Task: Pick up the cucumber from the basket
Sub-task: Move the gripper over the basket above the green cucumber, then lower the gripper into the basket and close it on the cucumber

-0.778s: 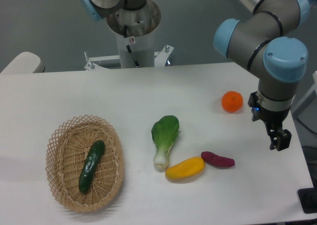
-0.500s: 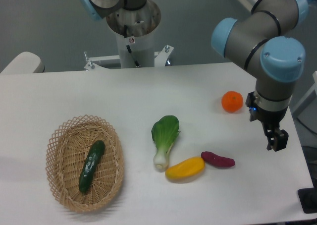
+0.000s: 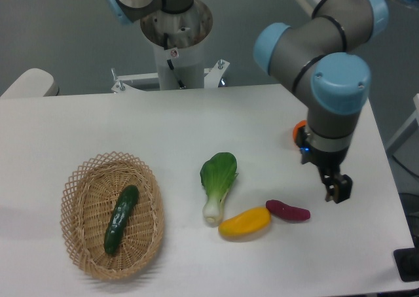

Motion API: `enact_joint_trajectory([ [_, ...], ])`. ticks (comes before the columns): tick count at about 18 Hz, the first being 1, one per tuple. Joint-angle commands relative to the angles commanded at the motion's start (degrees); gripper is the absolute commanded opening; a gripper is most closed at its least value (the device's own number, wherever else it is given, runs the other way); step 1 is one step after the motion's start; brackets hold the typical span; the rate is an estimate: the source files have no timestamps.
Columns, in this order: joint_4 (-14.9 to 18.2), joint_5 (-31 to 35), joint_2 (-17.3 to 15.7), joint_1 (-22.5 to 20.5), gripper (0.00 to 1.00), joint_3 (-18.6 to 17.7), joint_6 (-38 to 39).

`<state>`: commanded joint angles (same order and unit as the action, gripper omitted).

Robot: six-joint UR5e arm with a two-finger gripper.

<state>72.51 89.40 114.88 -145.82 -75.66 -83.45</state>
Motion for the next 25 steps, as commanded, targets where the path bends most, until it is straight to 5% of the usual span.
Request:
enact_joint_trajectory([
  [6, -0.18, -0.01, -0.18, 7.99, 1.00, -2.81, 31.19],
  [13, -0.61, -4.83, -0.18, 15.91, 1.00, -6.25, 52.74],
  [20, -11.68, -6.34, 0.35, 21.01, 1.00, -13.71, 55.59],
  [24, -12.22, -6.16, 1.67, 23.03, 1.00, -14.69, 55.59],
  [25, -18.57, -5.90, 2.80, 24.77, 1.00, -18.34, 55.50],
])
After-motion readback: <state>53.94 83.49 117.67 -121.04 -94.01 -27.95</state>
